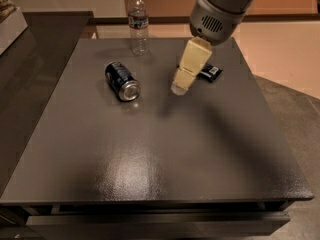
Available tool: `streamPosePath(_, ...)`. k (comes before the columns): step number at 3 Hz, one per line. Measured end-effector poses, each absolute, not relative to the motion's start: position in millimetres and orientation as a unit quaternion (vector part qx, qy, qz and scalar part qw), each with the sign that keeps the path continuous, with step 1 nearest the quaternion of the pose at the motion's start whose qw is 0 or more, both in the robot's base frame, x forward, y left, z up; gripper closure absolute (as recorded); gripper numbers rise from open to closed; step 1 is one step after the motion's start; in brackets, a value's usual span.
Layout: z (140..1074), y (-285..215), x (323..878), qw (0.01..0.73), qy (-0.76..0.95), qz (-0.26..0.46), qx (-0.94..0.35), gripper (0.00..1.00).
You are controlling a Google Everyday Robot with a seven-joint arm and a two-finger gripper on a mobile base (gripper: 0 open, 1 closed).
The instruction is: Place pepsi can upright
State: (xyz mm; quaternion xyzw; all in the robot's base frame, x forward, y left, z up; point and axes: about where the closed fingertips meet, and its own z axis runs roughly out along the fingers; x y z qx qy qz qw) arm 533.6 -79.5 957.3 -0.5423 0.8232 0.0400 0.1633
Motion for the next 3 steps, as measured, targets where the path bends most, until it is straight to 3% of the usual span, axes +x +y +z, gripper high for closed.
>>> streamPosePath(3,921.3,29.0,592.2,0.114,0.865,0.079,-0.482,0.0)
